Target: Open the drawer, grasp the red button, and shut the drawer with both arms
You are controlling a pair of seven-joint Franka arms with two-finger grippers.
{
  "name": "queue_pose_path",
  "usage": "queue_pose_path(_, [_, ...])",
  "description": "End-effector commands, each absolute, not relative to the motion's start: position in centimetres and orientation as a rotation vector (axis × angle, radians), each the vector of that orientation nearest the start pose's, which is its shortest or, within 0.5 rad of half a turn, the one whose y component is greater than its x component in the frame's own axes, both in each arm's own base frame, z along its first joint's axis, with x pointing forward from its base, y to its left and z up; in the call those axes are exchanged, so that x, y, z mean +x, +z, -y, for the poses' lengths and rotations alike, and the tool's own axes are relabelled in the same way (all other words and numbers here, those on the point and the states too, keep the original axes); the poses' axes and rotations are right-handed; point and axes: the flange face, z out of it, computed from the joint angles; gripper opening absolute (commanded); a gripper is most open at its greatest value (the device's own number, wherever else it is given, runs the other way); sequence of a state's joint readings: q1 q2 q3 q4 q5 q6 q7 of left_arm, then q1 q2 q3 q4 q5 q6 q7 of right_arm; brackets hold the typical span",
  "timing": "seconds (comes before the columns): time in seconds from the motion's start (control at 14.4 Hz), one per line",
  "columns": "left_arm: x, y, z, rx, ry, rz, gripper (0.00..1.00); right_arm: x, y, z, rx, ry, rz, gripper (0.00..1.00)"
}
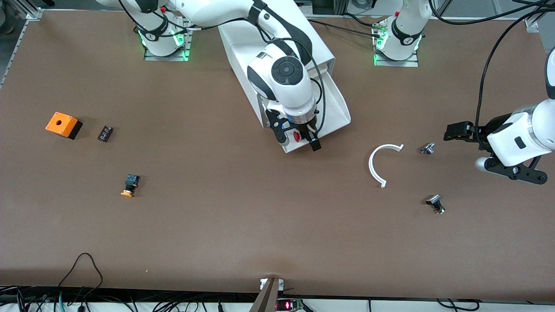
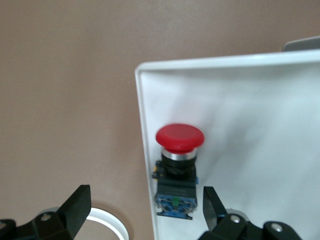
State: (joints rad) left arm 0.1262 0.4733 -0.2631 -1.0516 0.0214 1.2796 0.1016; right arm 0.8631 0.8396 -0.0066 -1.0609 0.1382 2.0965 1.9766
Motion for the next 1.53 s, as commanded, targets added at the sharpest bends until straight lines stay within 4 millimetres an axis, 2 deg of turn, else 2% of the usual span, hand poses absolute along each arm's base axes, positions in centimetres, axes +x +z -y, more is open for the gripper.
queue_pose_path(0.0, [65.3,56.1,3.7,-3.185,0.382,-0.332,1.0,50.2,34.1,-61.1,-2.445,0.159,-1.639,0.99])
queue_pose_path(0.35, [65.4,56.0,3.6,-3.184,0.384,-0.327,1.0,49.5,33.5,-60.9,-2.505,0.176,-1.652,0.97])
queue_pose_path(0.42, [65.3,56.0,3.6,-3.185,0.384,-0.328,1.0,49.4,33.4,-60.9,-2.517,0.173,-1.647,0.89])
queue_pose_path(0.49, [65.4,56.0,3.6,-3.184,0.384,-0.327,1.0,49.4,33.4,-60.9,-2.52,0.171,-1.642,0.75])
queue_pose_path(0.56, [65.3,56.1,3.6,-3.184,0.382,-0.325,1.0,49.3,33.4,-61.0,-2.525,0.166,-1.635,0.55])
queue_pose_path(0.77, [65.3,56.2,3.7,-3.184,0.382,-0.329,1.0,48.8,33.4,-61.4,-2.533,0.167,-1.624,0.06])
queue_pose_path(0.83, [65.3,56.1,3.7,-3.183,0.384,-0.327,1.0,48.8,33.6,-61.4,-2.531,0.166,-1.622,0.0])
queue_pose_path(0.97, [65.3,56.2,3.9,-3.182,0.384,-0.326,1.0,48.7,34.4,-61.5,-2.52,0.172,-1.617,0.0])
queue_pose_path(1.11, [65.2,56.2,4.2,-3.183,0.391,-0.272,1.0,49.1,34.5,-60.9,-2.533,0.174,-1.631,0.0])
queue_pose_path(1.32, [65.2,56.1,4.3,-3.183,0.394,-0.26,1.0,50.6,37.4,-59.7,-2.556,0.164,-1.554,0.0])
queue_pose_path(1.46, [65.2,56.1,4.2,-3.185,0.391,-0.258,1.0,52.5,39.7,-57.7,-2.56,0.161,-1.51,0.0])
